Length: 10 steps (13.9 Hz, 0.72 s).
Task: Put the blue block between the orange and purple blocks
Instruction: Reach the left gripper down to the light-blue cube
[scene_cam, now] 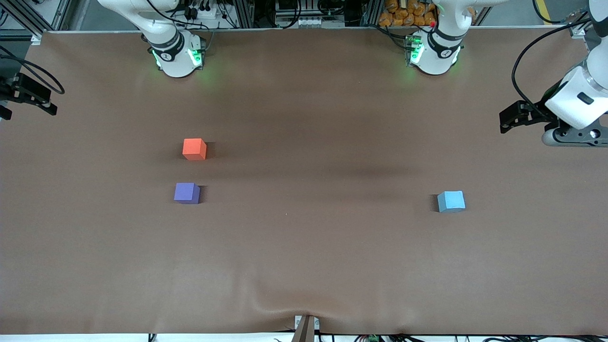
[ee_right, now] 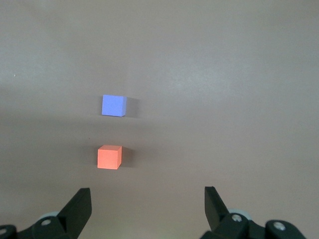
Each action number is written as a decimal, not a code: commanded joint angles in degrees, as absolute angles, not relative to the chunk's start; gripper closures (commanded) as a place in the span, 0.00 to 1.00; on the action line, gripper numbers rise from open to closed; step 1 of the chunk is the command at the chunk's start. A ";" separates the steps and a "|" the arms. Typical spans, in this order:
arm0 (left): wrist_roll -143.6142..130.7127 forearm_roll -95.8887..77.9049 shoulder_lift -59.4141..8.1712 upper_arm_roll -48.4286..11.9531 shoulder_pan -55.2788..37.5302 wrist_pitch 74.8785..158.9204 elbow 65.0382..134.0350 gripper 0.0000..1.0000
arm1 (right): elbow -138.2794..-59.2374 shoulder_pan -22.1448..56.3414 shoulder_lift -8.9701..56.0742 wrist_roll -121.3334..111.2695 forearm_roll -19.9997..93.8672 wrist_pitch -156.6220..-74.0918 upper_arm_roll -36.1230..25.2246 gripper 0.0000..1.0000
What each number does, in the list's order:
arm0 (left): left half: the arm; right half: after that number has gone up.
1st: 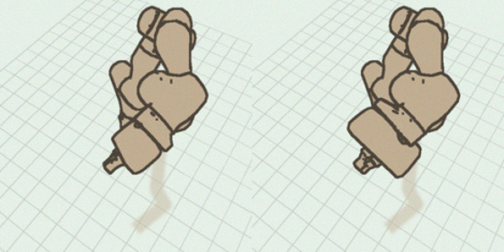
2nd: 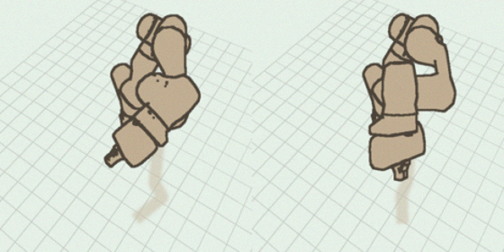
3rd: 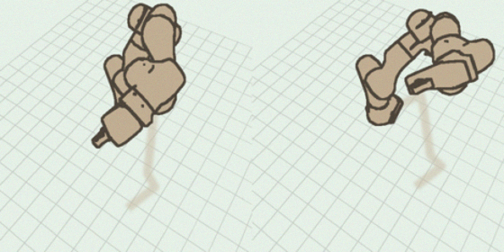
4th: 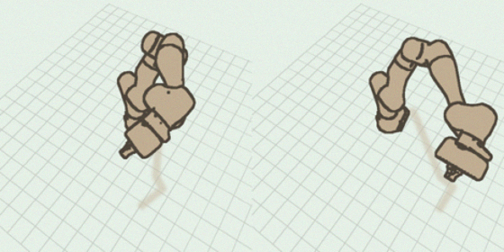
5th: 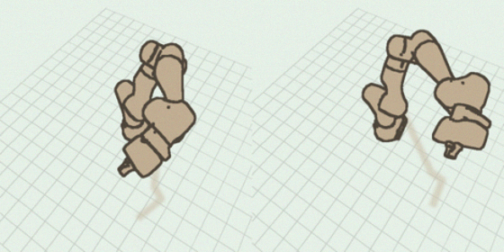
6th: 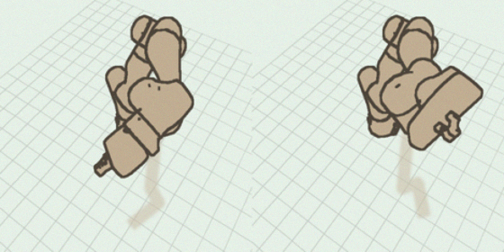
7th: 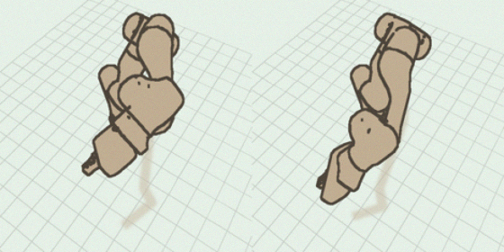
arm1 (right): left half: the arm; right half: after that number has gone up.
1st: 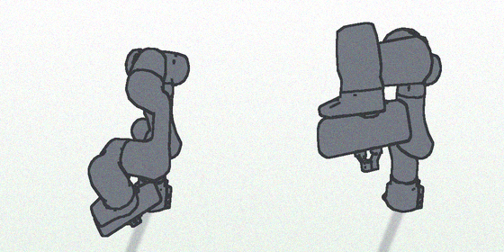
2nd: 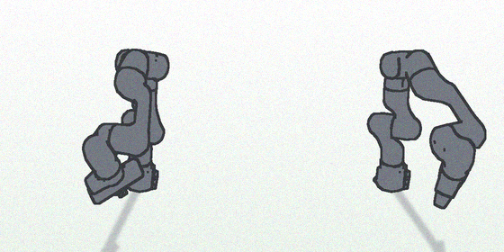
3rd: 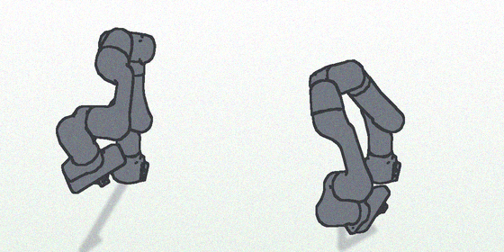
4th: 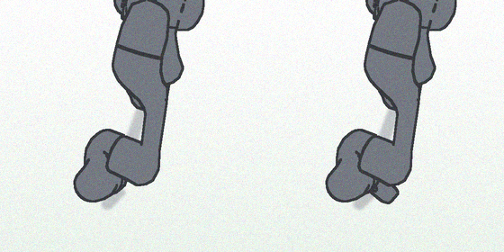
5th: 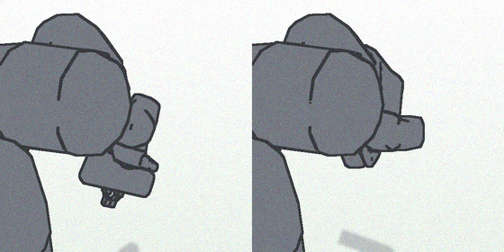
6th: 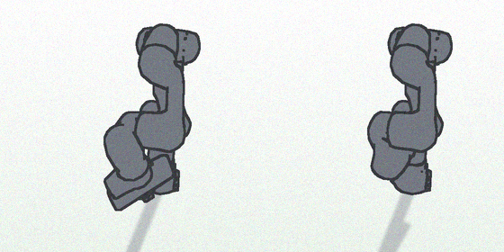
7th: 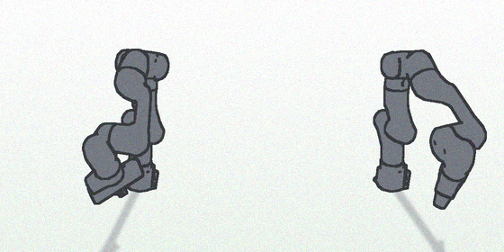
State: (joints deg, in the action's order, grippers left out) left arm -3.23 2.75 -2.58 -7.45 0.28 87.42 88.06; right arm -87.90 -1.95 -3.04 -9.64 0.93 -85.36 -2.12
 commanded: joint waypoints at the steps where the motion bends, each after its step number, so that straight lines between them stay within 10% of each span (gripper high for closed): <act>1: -1.85 2.02 -3.51 -7.82 0.79 85.87 86.31 0.00 | -88.86 -3.34 -4.04 -9.14 1.41 -85.43 -1.14 0.00; 10: -19.66 2.90 -18.00 -7.82 -3.51 91.21 82.35 0.00 | -88.95 -3.34 -4.04 -9.05 1.41 -85.17 -1.14 0.00</act>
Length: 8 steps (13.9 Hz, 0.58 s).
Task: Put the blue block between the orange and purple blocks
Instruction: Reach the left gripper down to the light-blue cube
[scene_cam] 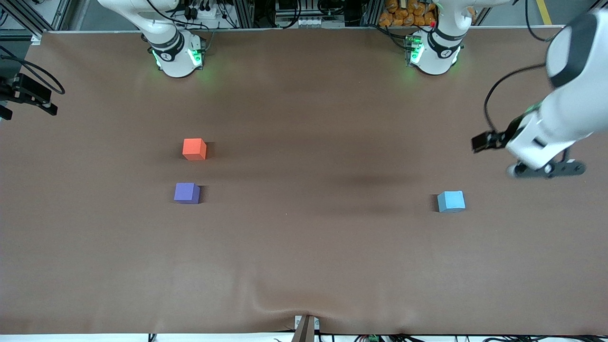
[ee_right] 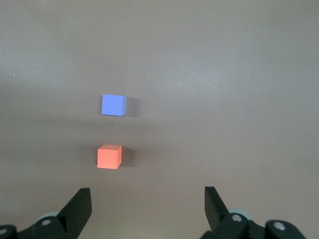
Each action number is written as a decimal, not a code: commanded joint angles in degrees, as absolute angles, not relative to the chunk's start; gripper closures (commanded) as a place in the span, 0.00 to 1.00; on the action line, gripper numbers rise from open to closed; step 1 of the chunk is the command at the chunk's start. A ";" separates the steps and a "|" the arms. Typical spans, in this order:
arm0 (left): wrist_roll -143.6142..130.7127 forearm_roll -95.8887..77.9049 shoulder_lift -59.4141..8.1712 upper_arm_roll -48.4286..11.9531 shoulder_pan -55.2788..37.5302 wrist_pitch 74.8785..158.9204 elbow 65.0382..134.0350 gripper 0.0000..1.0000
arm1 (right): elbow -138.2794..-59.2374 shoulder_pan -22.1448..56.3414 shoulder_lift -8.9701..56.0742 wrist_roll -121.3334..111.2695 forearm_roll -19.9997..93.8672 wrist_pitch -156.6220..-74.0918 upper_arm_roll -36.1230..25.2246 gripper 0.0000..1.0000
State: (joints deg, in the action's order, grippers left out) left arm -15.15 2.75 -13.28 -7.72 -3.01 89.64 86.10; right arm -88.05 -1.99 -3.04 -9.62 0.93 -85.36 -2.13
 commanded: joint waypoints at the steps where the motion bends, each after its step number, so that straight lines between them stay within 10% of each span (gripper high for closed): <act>1: -19.86 3.16 -20.19 -7.82 -3.60 93.58 82.53 0.00 | -88.95 -3.34 -4.04 -9.05 1.41 -85.17 -1.14 0.00; 8: -18.81 6.58 -33.47 -7.82 -2.99 107.48 83.67 0.00 | -89.03 -3.34 -4.04 -9.05 1.41 -84.99 -1.23 0.00</act>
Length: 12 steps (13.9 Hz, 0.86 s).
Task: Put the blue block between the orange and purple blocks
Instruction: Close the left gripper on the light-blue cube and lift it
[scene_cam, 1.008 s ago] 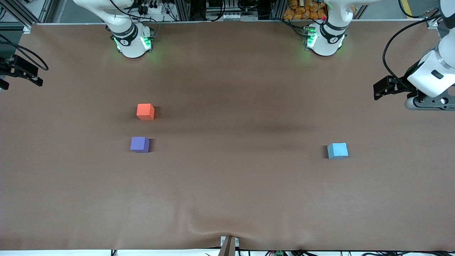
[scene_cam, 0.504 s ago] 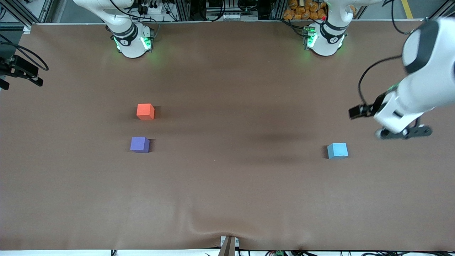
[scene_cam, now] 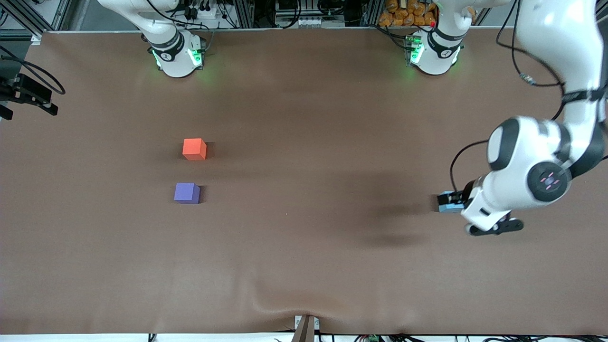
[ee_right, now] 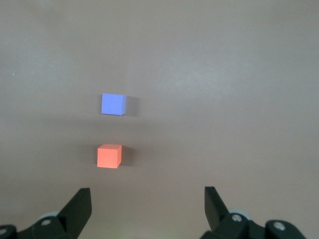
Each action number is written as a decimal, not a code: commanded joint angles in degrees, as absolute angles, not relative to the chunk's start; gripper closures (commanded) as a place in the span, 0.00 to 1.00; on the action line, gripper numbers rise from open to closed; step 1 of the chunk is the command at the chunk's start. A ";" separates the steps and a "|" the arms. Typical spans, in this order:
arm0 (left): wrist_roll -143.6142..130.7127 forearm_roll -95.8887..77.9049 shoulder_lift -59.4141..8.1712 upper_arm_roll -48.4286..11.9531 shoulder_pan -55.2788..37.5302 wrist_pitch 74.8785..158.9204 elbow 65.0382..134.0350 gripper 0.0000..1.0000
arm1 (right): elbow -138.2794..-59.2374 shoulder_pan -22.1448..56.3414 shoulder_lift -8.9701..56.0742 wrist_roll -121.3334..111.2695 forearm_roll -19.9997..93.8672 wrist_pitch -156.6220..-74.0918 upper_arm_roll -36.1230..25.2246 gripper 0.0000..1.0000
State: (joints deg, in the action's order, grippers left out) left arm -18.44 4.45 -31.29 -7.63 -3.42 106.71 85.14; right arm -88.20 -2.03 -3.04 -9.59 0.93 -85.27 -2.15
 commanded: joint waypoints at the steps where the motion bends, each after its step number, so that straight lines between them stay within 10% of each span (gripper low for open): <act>1: -16.98 9.03 -34.70 -7.91 -2.73 108.27 85.06 0.00 | -89.03 -3.43 -4.04 -9.05 1.41 -84.73 -1.23 0.00; 12: -7.03 11.34 -37.35 -7.82 0.61 118.74 97.47 0.00 | -89.03 -3.34 -4.04 -8.09 1.49 -84.64 -1.23 0.00</act>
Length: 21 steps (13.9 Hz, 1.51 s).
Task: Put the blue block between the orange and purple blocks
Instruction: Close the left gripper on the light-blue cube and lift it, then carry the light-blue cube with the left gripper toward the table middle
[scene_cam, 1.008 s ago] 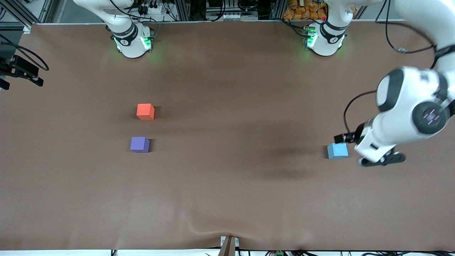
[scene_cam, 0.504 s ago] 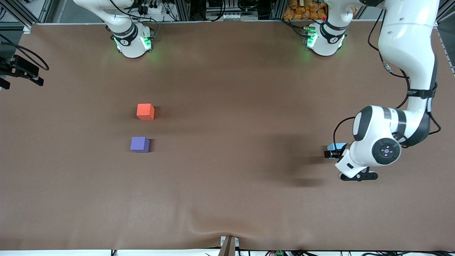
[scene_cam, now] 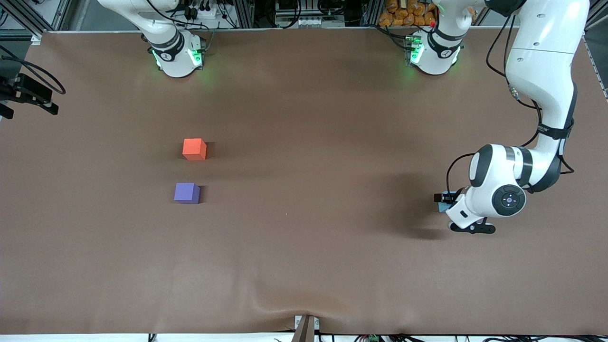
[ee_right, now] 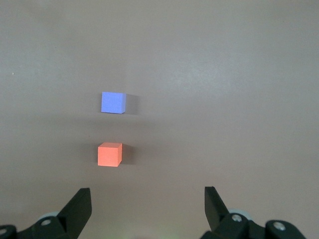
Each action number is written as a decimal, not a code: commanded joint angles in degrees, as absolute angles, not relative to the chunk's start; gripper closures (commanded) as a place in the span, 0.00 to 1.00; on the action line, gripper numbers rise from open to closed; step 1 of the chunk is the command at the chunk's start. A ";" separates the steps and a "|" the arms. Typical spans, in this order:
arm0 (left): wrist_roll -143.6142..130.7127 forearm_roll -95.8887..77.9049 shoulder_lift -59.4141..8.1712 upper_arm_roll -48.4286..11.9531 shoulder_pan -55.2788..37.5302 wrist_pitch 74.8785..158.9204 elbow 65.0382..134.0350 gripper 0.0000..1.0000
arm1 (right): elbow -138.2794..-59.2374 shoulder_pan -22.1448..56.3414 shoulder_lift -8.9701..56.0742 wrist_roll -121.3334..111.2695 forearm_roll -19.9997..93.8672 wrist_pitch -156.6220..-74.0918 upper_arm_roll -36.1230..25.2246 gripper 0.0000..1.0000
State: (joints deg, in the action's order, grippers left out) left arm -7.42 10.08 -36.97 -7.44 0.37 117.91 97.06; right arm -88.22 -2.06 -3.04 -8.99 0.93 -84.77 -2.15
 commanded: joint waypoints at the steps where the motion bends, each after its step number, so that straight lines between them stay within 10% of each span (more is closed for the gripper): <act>1: -7.03 11.34 -37.53 -7.82 0.62 118.83 97.38 0.00 | -89.03 -3.34 -4.04 -8.09 1.41 -84.55 -1.23 0.00; 4: -7.12 11.34 -37.27 -7.82 -0.08 118.83 95.89 0.52 | -89.03 -3.34 -4.04 -8.09 1.41 -84.55 -1.23 0.00; 10: -12.19 10.46 -33.41 -9.57 -2.80 116.82 95.45 0.52 | -89.12 -3.34 -4.04 -8.09 1.49 -84.55 -1.23 0.00; 14: -27.29 10.37 -31.29 -22.11 -3.43 109.70 95.01 0.52 | -89.12 -3.34 -4.04 -8.09 1.41 -84.46 -1.23 0.00; 21: -47.52 8.97 -39.10 -26.46 -20.10 109.60 86.76 0.51 | -89.03 -3.34 -4.04 -8.17 1.41 -84.20 -1.23 0.00</act>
